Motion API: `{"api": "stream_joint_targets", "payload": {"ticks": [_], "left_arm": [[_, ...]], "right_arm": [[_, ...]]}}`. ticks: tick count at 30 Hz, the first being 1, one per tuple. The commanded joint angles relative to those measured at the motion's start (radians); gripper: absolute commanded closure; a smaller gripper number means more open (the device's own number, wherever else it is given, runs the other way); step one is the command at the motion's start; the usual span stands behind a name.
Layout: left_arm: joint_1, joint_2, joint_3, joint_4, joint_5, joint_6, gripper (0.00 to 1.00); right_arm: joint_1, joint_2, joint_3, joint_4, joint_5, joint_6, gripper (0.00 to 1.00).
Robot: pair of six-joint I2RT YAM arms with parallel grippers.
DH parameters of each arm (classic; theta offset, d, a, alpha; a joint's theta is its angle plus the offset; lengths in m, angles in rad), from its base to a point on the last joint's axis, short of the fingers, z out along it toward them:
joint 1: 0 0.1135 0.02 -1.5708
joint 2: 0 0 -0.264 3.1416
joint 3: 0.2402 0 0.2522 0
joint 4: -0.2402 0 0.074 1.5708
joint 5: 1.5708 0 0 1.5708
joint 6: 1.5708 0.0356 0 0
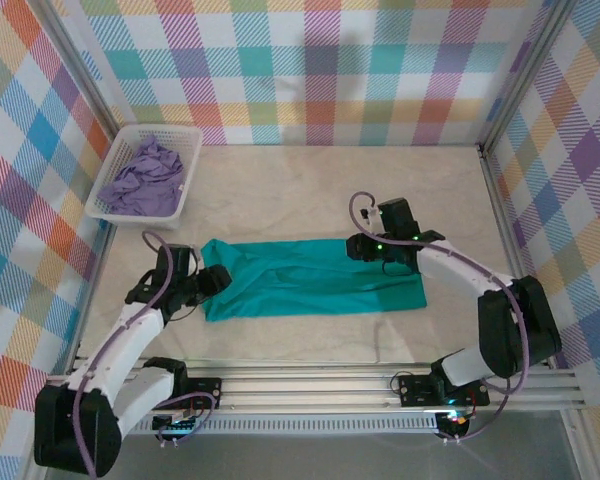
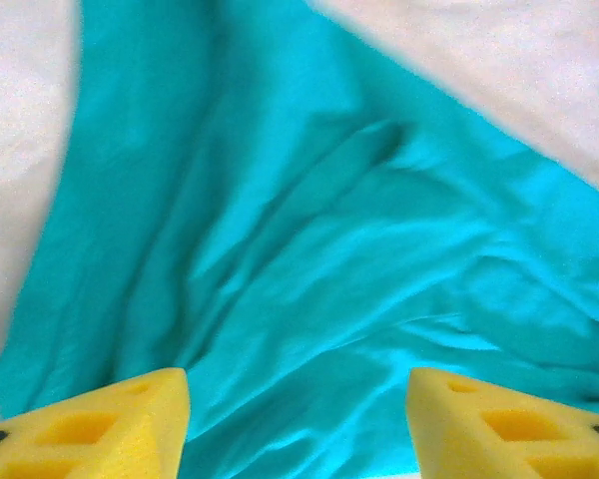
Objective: Fold the inside-out t-shirt
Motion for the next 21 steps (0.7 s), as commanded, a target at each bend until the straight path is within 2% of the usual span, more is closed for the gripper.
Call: {"api": "stream_joint_targets", "payload": {"ticks": [1, 6, 10, 15, 21], "left_arm": [[-0.062, 0.13, 0.09, 0.179, -0.025, 0.078, 0.38], [-0.088, 0.452, 0.254, 0.217, -0.029, 0.15, 0.38], [-0.099, 0.605, 0.346, 0.209, -0.056, 0.18, 0.42], [-0.101, 0.699, 0.382, 0.216, -0.041, 0.185, 0.57], [-0.109, 0.677, 0.359, 0.226, -0.019, 0.169, 0.81]], "right_arm": [[0.0, 0.026, 0.035, 0.032, -0.019, 0.015, 0.58], [-0.001, 0.042, 0.039, 0.027, -0.033, 0.026, 0.58], [-0.001, 0.038, 0.039, 0.017, -0.022, 0.023, 0.58], [-0.001, 0.039, 0.038, 0.006, -0.018, 0.021, 0.58], [-0.001, 0.053, 0.041, -0.001, -0.013, 0.023, 0.58]]}}
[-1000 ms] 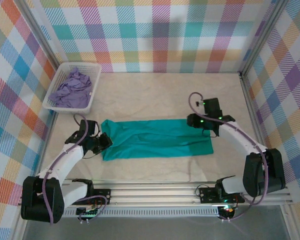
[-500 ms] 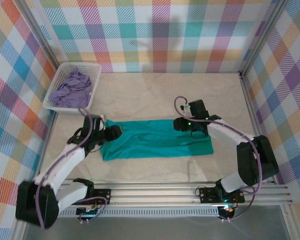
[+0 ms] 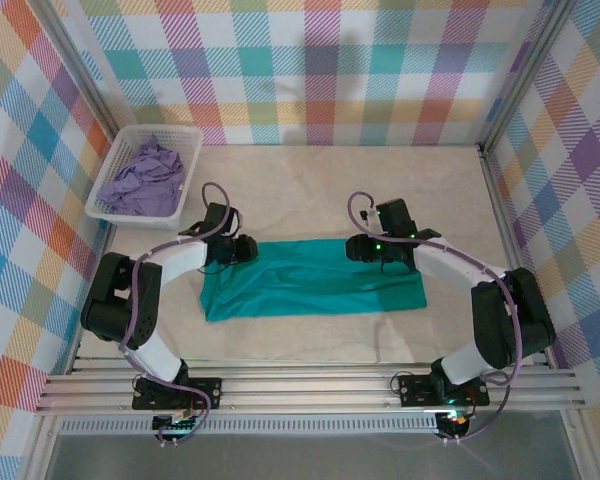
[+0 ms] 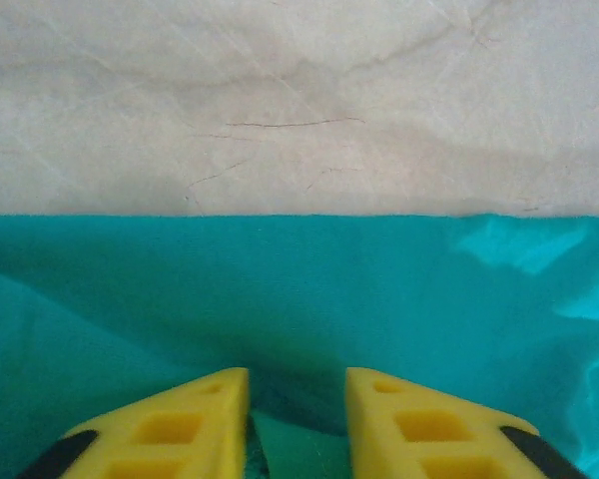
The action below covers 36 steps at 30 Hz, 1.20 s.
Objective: Fold the inside-out t-shirt
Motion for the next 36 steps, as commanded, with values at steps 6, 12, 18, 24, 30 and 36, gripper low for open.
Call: {"api": "stream_joint_targets", "payload": {"ticks": [6, 12, 18, 24, 30, 36], "left_arm": [[-0.037, -0.133, -0.04, -0.028, 0.022, -0.027, 0.93], [-0.146, -0.309, -0.145, -0.138, 0.012, -0.11, 0.92], [-0.285, -0.478, -0.301, -0.135, 0.1, -0.264, 0.85], [-0.288, -0.547, -0.253, -0.242, 0.243, -0.22, 0.52], [-0.106, -0.562, -0.22, -0.225, 0.043, -0.256, 0.49], [0.011, -0.353, -0.185, -0.131, 0.045, -0.231, 0.6]], "right_arm": [[-0.002, 0.022, 0.037, -0.011, -0.007, 0.004, 0.58], [-0.002, 0.008, 0.044, -0.049, 0.02, -0.021, 0.57], [-0.002, 0.006, 0.052, -0.074, 0.012, -0.023, 0.56], [0.031, -0.02, 0.04, -0.022, -0.089, -0.019, 0.57], [0.256, 0.068, 0.111, 0.115, -0.234, 0.034, 0.58], [0.39, 0.306, 0.236, 0.244, -0.251, 0.25, 0.69]]}}
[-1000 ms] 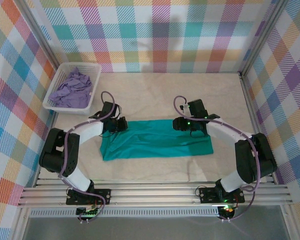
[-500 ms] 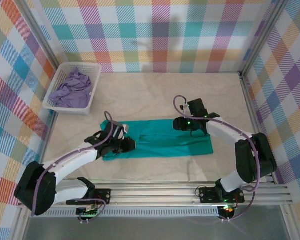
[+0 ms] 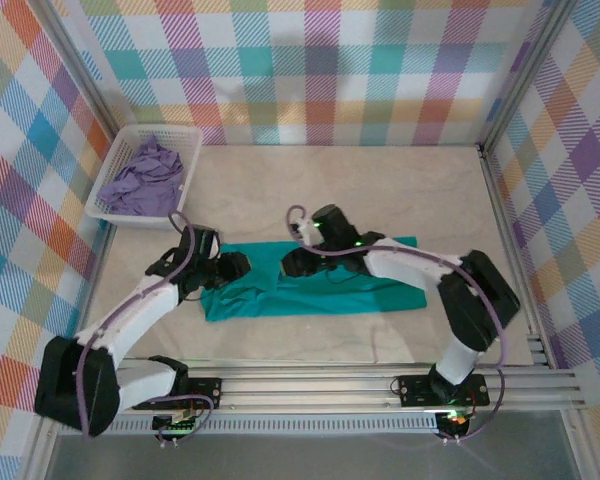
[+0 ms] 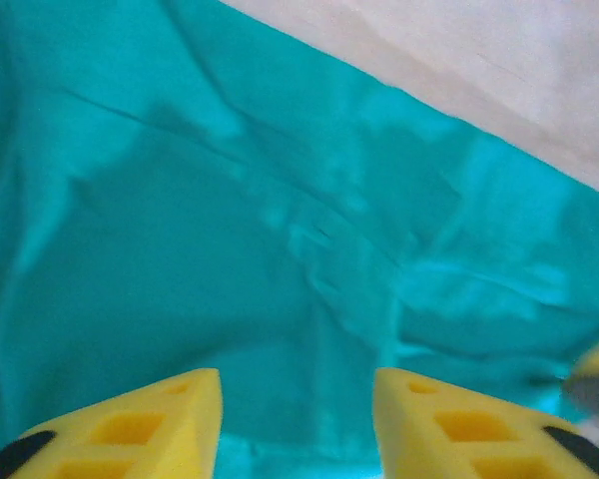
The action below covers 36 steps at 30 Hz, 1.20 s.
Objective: Fold the inside-out t-shirt
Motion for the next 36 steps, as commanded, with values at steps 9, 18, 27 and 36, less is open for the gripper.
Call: {"api": "stream_joint_targets", "payload": {"ticks": [9, 18, 27, 36], "left_arm": [[-0.007, 0.051, -0.185, 0.076, 0.074, 0.027, 0.8], [-0.007, -0.19, -0.21, 0.006, -0.072, 0.038, 0.6], [0.106, -0.134, -0.097, -0.034, -0.297, 0.046, 0.22], [0.108, 0.151, 0.023, -0.034, -0.247, 0.194, 0.0]], "right_arm": [[0.06, 0.229, 0.044, -0.009, -0.078, 0.195, 0.79], [0.058, 0.104, 0.04, -0.204, 0.051, 0.015, 0.76], [0.058, 0.035, 0.017, -0.082, 0.025, -0.024, 0.65], [0.055, 0.02, 0.003, -0.112, 0.072, -0.066, 0.61]]}}
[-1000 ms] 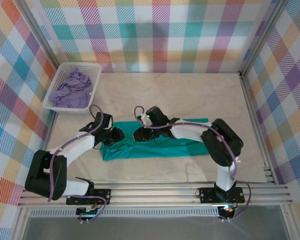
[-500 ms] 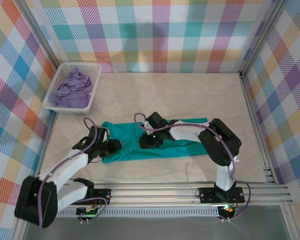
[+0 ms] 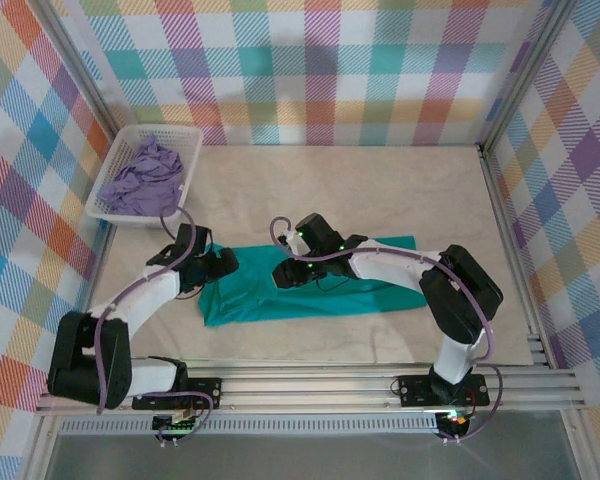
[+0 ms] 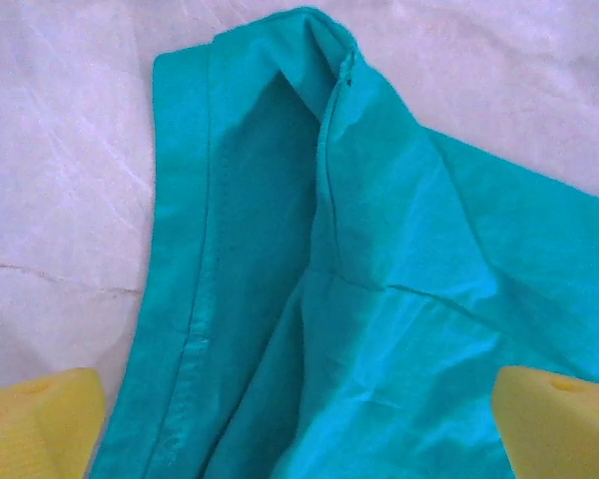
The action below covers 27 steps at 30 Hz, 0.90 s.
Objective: Fold the inside-out t-shirt
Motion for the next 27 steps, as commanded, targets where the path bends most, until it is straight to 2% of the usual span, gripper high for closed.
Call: {"api": "stream_joint_targets", "payload": {"ticks": [1, 8, 13, 19, 27], "left_arm": [[0.008, 0.052, 0.025, -0.022, 0.013, 0.064, 0.0], [0.008, 0.152, 0.033, -0.008, 0.075, 0.103, 0.0], [-0.027, 0.163, -0.006, 0.098, 0.244, 0.095, 0.03], [-0.109, 0.11, -0.035, 0.14, 0.295, 0.07, 0.14], [-0.142, 0.137, -0.037, 0.171, 0.324, 0.075, 0.33]], "right_arm": [[0.0, -0.023, -0.032, -0.012, 0.016, -0.034, 0.61], [-0.005, -0.038, -0.071, 0.011, 0.006, -0.023, 0.61], [-0.007, -0.042, -0.081, 0.014, 0.008, -0.017, 0.61], [-0.007, -0.036, -0.083, 0.01, 0.014, -0.012, 0.6], [-0.007, -0.027, -0.073, 0.005, 0.012, -0.01, 0.6]]}}
